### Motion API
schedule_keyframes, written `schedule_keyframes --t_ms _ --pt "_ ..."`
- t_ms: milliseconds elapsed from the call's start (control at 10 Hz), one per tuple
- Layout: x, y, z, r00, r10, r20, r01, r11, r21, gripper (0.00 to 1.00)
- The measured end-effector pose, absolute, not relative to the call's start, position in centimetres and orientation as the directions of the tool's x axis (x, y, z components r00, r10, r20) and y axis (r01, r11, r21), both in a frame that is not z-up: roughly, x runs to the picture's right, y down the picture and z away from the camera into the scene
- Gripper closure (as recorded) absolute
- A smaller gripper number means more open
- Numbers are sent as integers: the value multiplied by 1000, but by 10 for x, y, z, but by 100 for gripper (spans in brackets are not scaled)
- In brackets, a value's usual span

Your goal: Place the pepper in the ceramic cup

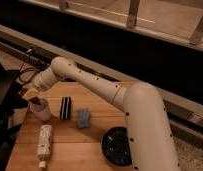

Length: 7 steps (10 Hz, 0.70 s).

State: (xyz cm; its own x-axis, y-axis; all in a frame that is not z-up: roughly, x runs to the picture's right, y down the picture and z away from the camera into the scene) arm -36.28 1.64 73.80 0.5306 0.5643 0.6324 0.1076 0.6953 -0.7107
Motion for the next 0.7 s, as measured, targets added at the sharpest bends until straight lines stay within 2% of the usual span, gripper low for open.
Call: schedule_keyframes --t_ms 100,200,300,500,700 --pt "-363 15 738 532 567 629 108 692 -714 32" --pt "-364 15 737 535 564 629 113 690 -715 32" --pt "-364 16 738 535 564 629 116 688 -716 36" --pt "-361 16 741 535 567 626 111 688 -717 58" --pt "-362 17 742 537 567 625 113 686 -719 72"
